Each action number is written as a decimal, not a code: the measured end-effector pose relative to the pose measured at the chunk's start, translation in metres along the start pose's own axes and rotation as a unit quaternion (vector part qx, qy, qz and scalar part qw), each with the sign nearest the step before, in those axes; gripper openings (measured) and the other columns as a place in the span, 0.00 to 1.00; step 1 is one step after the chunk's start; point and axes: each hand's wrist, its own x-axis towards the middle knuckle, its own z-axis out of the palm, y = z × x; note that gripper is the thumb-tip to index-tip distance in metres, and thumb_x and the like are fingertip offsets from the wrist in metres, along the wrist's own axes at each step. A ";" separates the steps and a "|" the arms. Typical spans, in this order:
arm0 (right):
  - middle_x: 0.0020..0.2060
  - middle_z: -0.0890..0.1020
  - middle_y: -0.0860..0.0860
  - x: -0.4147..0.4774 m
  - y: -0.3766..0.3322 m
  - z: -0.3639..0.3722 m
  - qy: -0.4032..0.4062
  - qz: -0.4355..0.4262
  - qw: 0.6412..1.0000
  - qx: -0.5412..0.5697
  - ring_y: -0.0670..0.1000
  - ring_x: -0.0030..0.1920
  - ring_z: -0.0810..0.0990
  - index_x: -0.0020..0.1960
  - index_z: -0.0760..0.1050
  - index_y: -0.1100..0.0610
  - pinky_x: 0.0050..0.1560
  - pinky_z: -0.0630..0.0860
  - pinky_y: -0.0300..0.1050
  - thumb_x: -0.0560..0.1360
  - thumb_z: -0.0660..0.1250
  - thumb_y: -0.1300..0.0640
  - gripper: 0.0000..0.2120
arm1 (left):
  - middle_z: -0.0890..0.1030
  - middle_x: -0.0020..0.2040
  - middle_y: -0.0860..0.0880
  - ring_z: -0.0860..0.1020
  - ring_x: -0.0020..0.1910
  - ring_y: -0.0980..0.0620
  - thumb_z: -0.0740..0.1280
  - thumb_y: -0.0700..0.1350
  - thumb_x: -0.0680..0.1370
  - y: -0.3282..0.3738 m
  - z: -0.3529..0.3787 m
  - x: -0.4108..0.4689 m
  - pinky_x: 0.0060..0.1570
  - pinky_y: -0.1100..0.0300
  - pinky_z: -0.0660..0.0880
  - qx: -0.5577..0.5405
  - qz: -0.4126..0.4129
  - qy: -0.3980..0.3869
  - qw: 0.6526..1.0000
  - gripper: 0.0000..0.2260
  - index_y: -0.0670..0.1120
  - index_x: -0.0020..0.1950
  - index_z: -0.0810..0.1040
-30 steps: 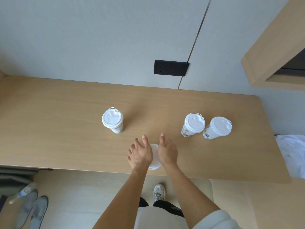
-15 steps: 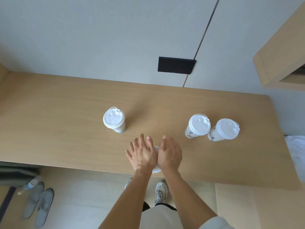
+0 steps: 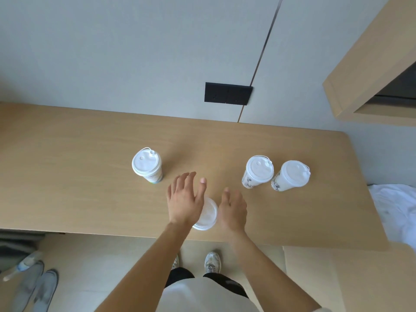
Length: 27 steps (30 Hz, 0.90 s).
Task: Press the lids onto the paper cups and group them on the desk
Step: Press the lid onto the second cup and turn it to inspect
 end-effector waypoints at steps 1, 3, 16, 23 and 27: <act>0.66 0.77 0.62 0.004 -0.006 0.001 -0.007 -0.025 1.000 0.003 0.62 0.70 0.73 0.71 0.70 0.62 0.72 0.68 0.59 0.86 0.53 0.44 0.25 | 0.78 0.71 0.49 0.71 0.74 0.45 0.52 0.65 0.81 -0.003 -0.001 -0.005 0.74 0.43 0.64 -0.042 -0.065 0.000 0.997 0.29 0.49 0.71 0.76; 0.63 0.78 0.62 0.008 -0.017 0.006 -0.021 -0.083 0.996 -0.014 0.62 0.68 0.74 0.69 0.72 0.64 0.71 0.68 0.58 0.86 0.53 0.44 0.25 | 0.75 0.74 0.47 0.68 0.75 0.44 0.52 0.66 0.81 -0.006 0.000 -0.012 0.75 0.45 0.62 -0.096 -0.170 -0.009 0.981 0.29 0.50 0.73 0.75; 0.69 0.79 0.58 0.016 -0.021 0.035 -0.022 -0.185 0.971 -0.150 0.59 0.72 0.75 0.74 0.72 0.60 0.72 0.68 0.56 0.87 0.53 0.44 0.26 | 0.72 0.74 0.49 0.65 0.77 0.46 0.35 0.65 0.78 -0.012 0.022 -0.012 0.76 0.34 0.54 0.024 -0.220 -0.055 0.974 0.33 0.60 0.78 0.64; 0.58 0.82 0.61 -0.006 -0.013 0.046 0.037 -0.053 0.992 0.104 0.64 0.63 0.78 0.63 0.74 0.66 0.64 0.73 0.55 0.88 0.54 0.49 0.21 | 0.72 0.76 0.48 0.62 0.79 0.45 0.40 0.69 0.77 -0.023 0.009 0.022 0.78 0.37 0.54 0.090 -0.033 -0.097 0.991 0.36 0.54 0.76 0.70; 0.67 0.80 0.59 -0.028 -0.010 0.052 -0.004 0.086 0.975 0.206 0.63 0.68 0.77 0.75 0.70 0.57 0.67 0.71 0.55 0.87 0.52 0.43 0.24 | 0.78 0.70 0.43 0.71 0.74 0.38 0.45 0.65 0.80 -0.019 -0.004 0.043 0.76 0.37 0.60 0.172 0.116 -0.086 0.974 0.34 0.46 0.68 0.79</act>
